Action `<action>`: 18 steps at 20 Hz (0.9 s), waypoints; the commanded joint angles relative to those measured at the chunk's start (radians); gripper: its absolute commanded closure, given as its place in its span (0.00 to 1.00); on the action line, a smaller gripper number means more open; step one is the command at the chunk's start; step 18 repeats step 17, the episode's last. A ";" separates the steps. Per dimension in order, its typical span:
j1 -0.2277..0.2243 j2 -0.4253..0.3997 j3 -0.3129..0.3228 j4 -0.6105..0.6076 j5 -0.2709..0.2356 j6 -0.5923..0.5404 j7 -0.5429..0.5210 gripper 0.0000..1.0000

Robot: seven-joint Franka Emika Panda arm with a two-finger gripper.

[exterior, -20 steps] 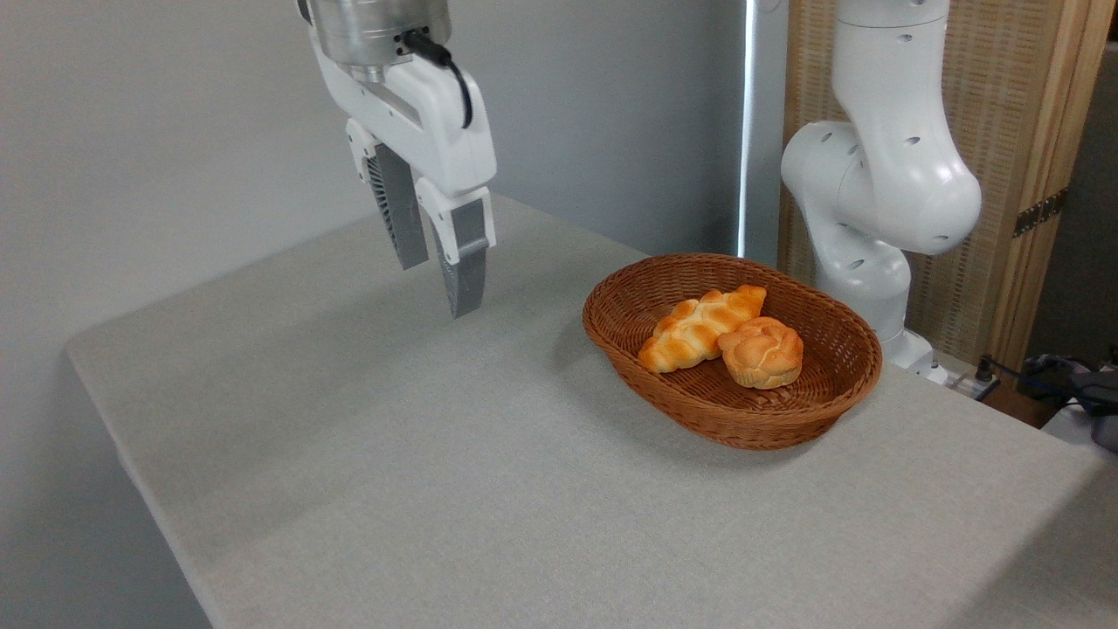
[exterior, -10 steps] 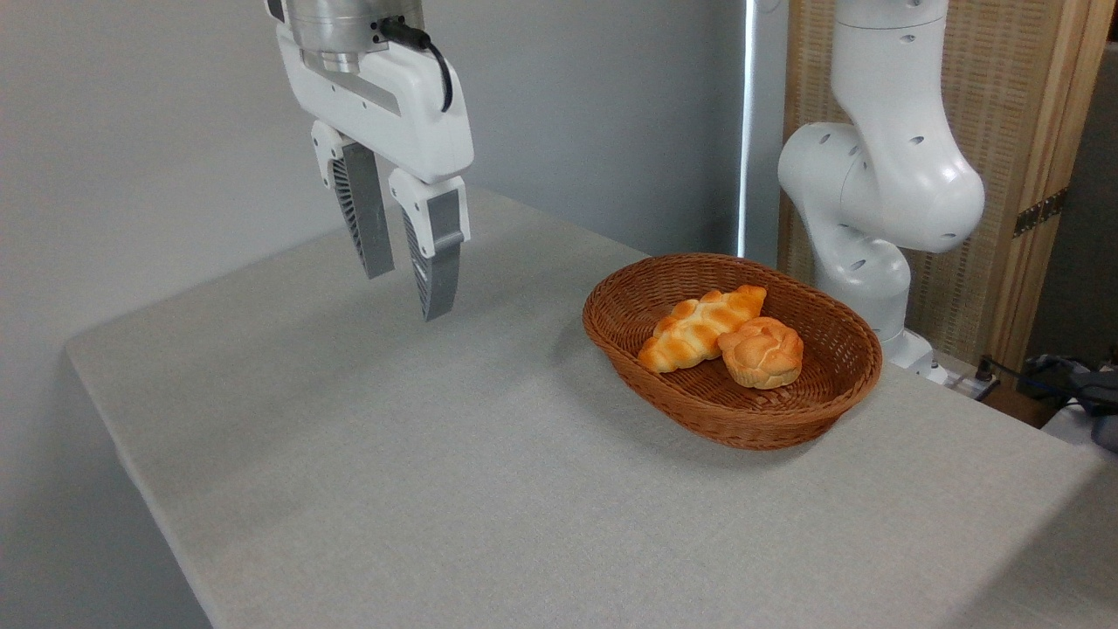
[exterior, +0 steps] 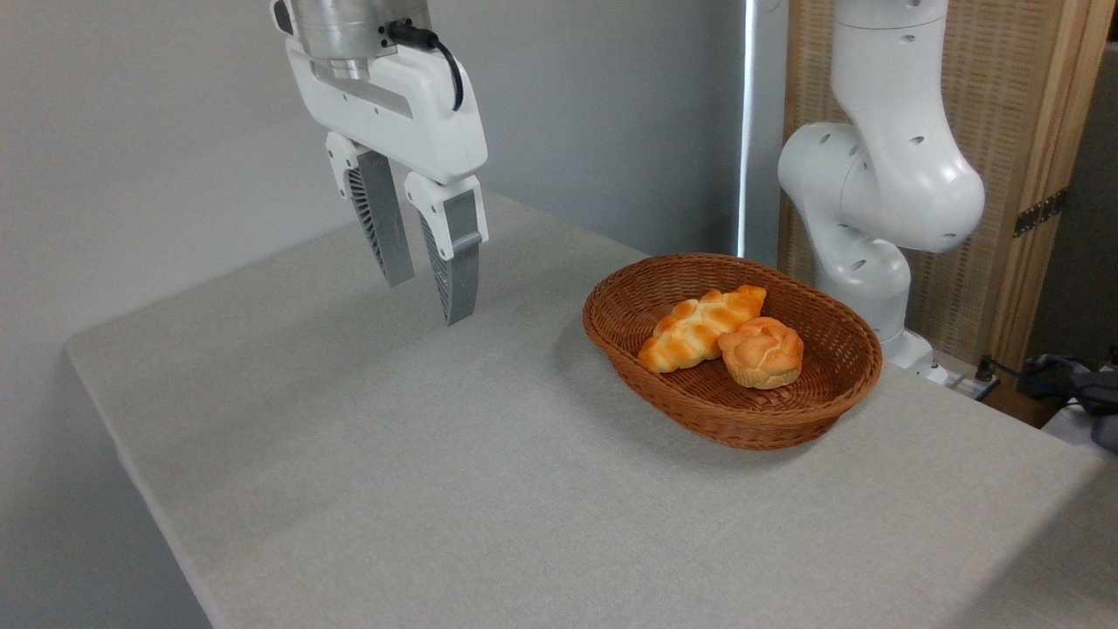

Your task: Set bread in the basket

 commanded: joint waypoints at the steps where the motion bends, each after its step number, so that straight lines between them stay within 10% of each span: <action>1: 0.006 0.004 -0.009 0.013 0.000 -0.021 -0.021 0.00; 18: 0.062 -0.008 -0.044 0.009 -0.054 -0.064 -0.016 0.00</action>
